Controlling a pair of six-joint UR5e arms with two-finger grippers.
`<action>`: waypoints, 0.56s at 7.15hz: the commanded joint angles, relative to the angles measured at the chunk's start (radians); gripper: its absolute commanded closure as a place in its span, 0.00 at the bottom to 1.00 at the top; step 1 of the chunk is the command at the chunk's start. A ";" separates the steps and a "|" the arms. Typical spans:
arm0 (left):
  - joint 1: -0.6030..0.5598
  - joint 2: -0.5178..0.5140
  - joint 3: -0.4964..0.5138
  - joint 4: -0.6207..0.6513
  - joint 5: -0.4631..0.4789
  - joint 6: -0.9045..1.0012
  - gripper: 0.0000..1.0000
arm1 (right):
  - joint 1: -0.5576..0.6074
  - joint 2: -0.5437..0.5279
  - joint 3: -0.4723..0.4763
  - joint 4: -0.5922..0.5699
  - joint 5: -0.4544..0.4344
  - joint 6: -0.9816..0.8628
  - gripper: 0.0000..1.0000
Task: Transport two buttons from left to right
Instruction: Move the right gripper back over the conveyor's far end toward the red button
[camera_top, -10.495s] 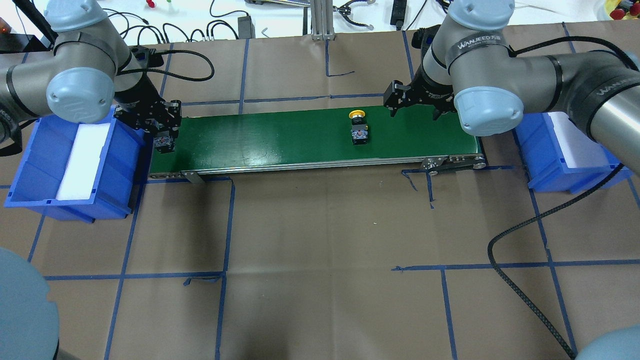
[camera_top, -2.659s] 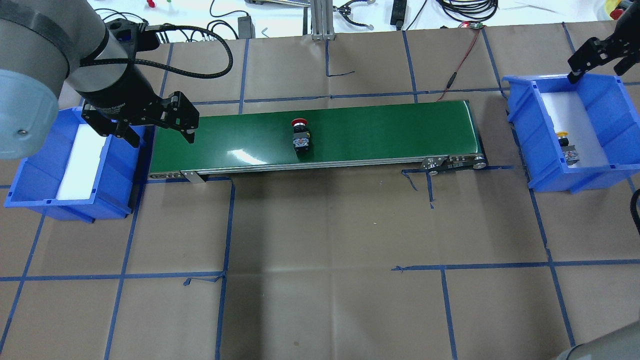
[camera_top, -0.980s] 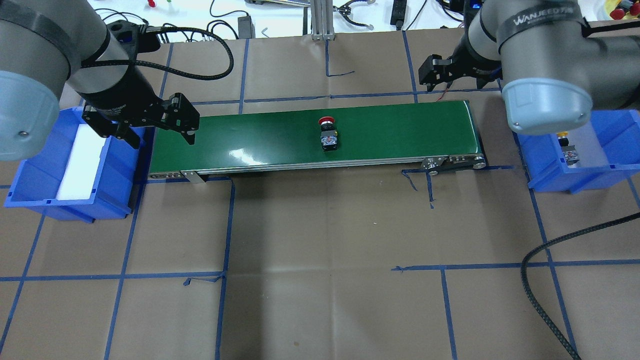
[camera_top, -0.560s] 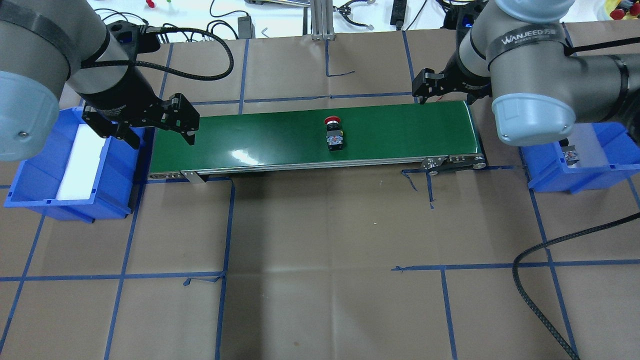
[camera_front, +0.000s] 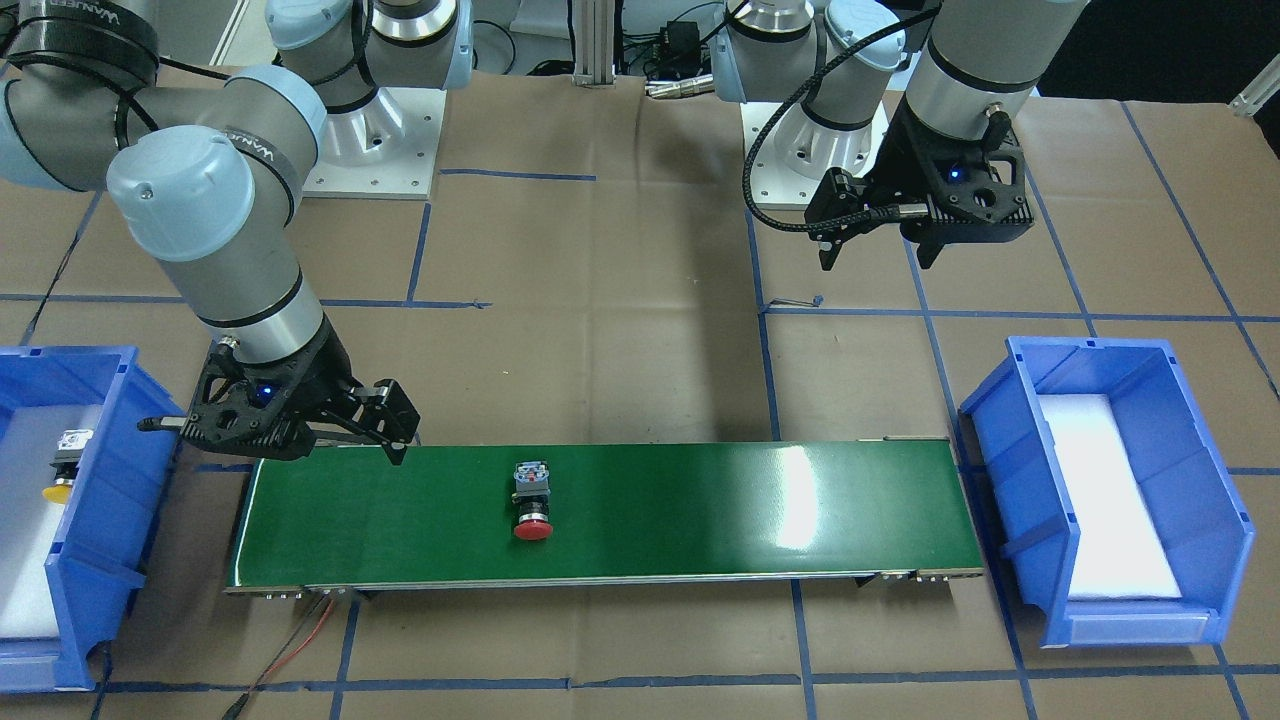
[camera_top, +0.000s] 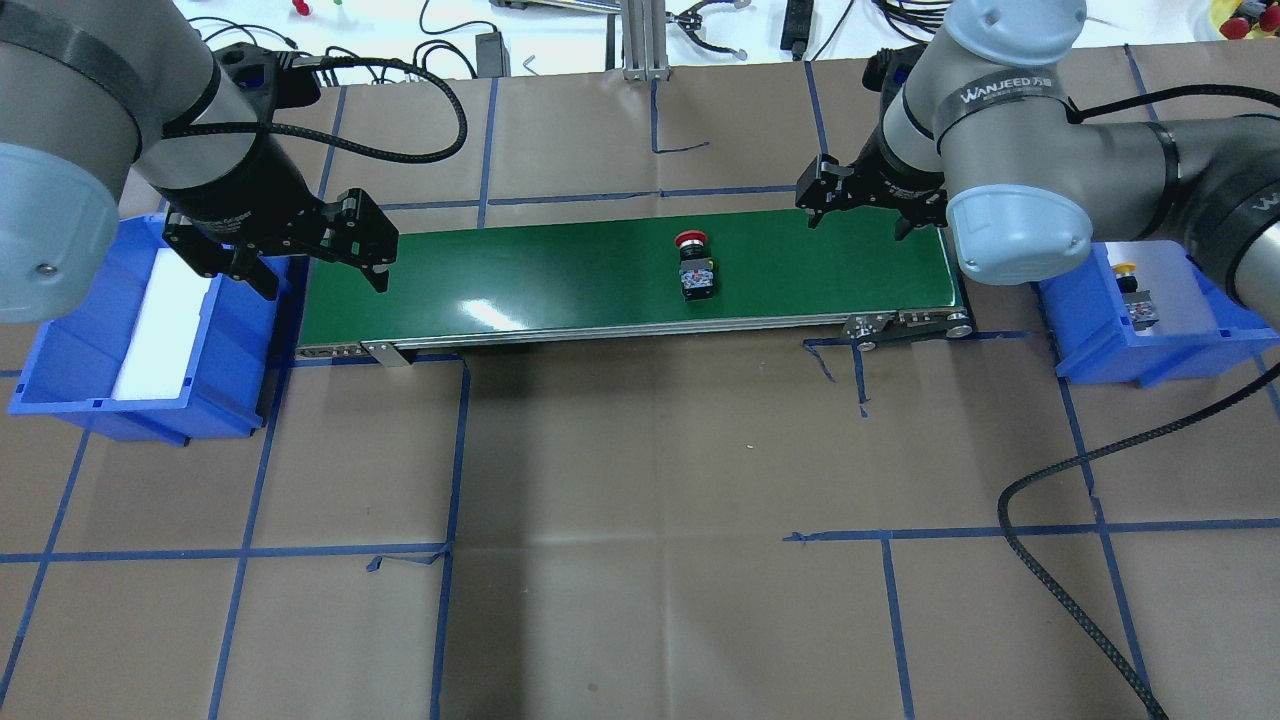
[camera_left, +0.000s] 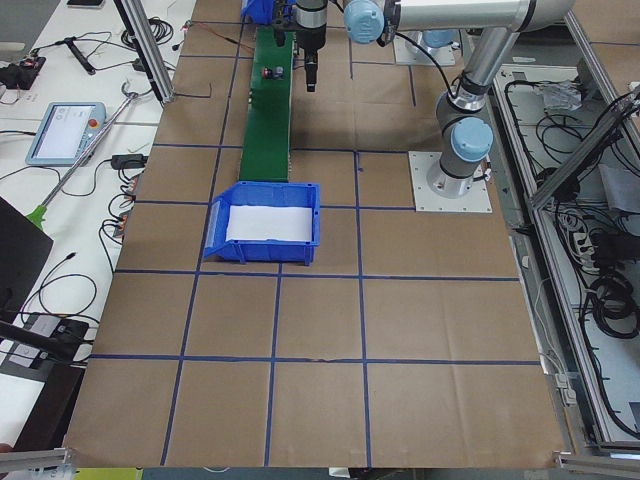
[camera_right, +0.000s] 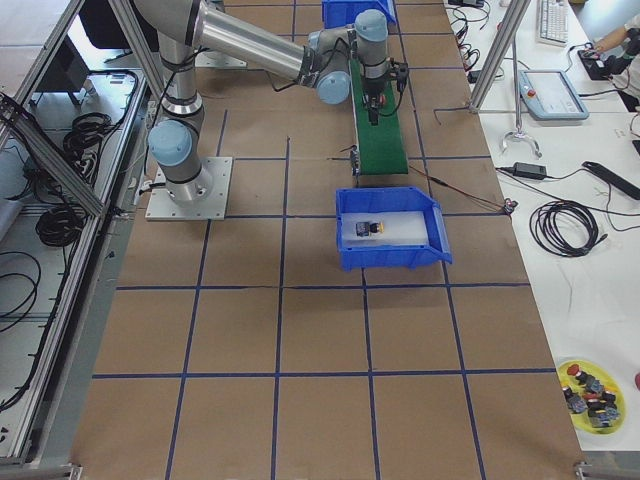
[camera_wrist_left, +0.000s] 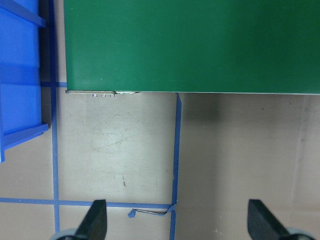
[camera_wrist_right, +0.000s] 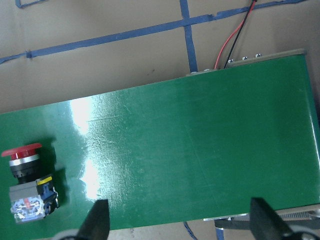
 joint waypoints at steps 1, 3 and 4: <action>0.000 0.000 0.000 0.000 0.003 0.006 0.00 | 0.001 0.020 -0.017 -0.001 0.001 0.001 0.00; 0.000 0.000 0.000 0.001 0.003 0.006 0.00 | 0.001 0.046 -0.054 0.001 0.000 -0.002 0.00; 0.000 0.000 0.000 0.001 0.003 0.006 0.00 | 0.003 0.058 -0.060 -0.001 0.000 -0.004 0.00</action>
